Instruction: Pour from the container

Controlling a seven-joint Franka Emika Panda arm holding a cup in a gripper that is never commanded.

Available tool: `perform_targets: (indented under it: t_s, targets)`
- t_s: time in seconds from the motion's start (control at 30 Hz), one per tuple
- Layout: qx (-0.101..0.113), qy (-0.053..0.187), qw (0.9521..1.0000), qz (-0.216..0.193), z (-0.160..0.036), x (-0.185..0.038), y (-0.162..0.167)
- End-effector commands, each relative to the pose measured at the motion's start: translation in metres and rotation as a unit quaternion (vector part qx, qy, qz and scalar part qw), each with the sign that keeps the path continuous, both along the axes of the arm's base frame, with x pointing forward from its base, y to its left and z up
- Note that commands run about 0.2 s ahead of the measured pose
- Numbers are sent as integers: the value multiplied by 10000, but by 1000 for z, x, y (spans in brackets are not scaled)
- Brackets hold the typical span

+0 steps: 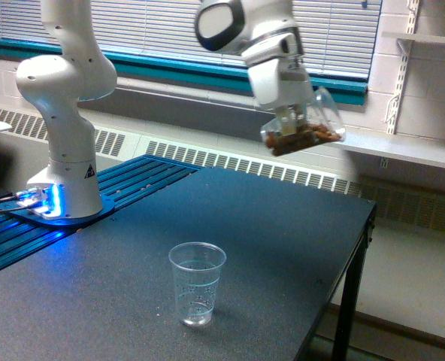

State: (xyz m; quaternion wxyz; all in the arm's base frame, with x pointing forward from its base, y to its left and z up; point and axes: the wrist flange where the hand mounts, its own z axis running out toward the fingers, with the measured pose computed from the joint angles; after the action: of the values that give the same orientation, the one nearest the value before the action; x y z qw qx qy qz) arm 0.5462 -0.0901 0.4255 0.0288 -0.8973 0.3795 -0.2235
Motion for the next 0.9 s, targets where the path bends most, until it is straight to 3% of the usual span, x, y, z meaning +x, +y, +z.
perform_targets:
  t_s: [0.03, 0.47, 0.9]
  targets:
    - [-84, -53, 9993, -358, -5, -26, -43]
    - [-142, 117, 9976, -670, -34, -80, -86]
    - [-353, 301, 9962, -732, -56, -123, -118]
